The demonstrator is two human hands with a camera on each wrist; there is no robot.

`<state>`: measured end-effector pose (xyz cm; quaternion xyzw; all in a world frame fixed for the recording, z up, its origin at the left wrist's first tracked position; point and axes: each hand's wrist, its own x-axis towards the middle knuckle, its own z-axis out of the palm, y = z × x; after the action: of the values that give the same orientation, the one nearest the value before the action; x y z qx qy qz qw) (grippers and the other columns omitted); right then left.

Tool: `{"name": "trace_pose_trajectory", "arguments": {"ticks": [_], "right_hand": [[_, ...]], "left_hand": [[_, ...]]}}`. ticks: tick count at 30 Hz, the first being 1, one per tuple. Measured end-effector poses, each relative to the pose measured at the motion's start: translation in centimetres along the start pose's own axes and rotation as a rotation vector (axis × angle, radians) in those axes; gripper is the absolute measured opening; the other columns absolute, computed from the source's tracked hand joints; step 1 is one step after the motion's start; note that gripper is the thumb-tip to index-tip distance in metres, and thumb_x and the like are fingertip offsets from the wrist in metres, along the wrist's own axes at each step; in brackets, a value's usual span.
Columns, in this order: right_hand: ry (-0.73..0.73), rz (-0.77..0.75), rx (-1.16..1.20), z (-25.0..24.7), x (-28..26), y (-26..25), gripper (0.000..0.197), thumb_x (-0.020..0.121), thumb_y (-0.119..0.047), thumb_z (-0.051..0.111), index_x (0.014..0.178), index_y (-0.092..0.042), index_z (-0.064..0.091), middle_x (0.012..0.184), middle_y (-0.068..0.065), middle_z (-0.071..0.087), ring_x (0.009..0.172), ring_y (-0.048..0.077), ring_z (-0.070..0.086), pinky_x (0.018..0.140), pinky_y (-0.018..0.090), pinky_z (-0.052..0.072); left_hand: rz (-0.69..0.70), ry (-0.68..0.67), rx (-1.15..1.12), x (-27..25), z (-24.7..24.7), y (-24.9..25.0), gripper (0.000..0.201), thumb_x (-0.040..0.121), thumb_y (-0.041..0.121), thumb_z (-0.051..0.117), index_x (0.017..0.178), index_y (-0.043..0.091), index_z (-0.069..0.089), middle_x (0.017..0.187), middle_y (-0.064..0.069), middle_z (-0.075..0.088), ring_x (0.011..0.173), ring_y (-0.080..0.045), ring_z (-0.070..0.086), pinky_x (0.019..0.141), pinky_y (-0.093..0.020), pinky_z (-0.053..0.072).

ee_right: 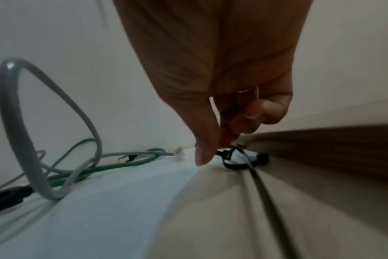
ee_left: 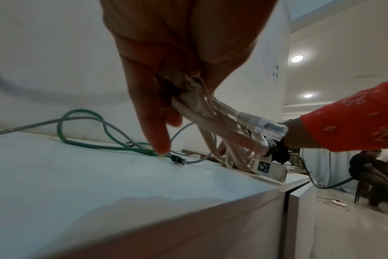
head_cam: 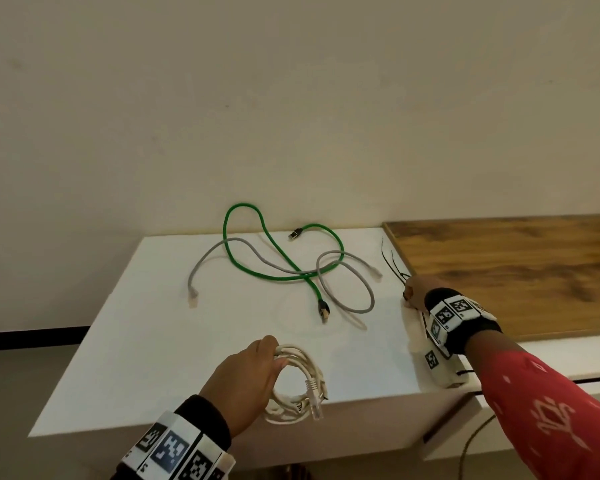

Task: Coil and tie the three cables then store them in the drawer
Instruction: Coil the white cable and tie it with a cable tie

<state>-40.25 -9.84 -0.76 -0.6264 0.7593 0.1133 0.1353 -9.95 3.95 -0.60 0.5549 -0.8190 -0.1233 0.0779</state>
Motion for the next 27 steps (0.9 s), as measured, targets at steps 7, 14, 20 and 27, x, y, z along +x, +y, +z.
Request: {"name": "trace_pose_trajectory", "arguments": {"ticks": [7,14,20,27], "right_hand": [[0.138,-0.114,0.487,-3.3,-3.6,0.2,0.026,0.083,-0.008,0.064,0.062,-0.013,0.048,0.059,-0.002,0.052,0.055,0.010,0.046,0.050,0.019,0.035],[0.318,-0.339,0.887,-5.6,-8.9,0.1,0.027,0.081,0.004,0.062,0.068,-0.018,0.065,0.049,-0.008,0.061,0.044,-0.001,0.054,0.051,0.014,0.048],[0.370,-0.575,1.008,-7.6,-16.9,-2.0,0.025,0.082,0.017,0.050,0.093,0.003,0.068,0.064,-0.001,0.068,0.056,-0.005,0.063,0.059,0.008,0.052],[0.420,-0.831,1.132,-7.9,-26.6,-6.8,0.025,0.072,0.007,0.066,0.071,-0.017,0.072,0.064,-0.003,0.071,0.065,0.000,0.061,0.062,0.008,0.049]], "left_hand": [[-0.027,0.012,0.031,-1.3,-1.4,0.2,0.030,0.099,0.033,0.023,0.112,0.013,0.041,0.113,-0.003,0.056,0.098,-0.023,0.057,0.070,-0.022,0.032],[-0.044,0.048,0.054,-3.8,-3.5,0.2,0.030,0.099,0.033,0.024,0.112,0.012,0.041,0.114,-0.005,0.057,0.098,-0.024,0.058,0.072,-0.025,0.034],[-0.051,0.087,0.114,-7.3,-6.1,0.2,0.032,0.099,0.033,0.024,0.115,0.011,0.040,0.115,-0.006,0.056,0.099,-0.026,0.058,0.070,-0.025,0.033],[-0.092,0.095,0.173,-11.5,-8.8,-0.1,0.032,0.099,0.032,0.025,0.114,0.008,0.040,0.115,-0.010,0.055,0.097,-0.030,0.058,0.077,-0.034,0.042]]}}
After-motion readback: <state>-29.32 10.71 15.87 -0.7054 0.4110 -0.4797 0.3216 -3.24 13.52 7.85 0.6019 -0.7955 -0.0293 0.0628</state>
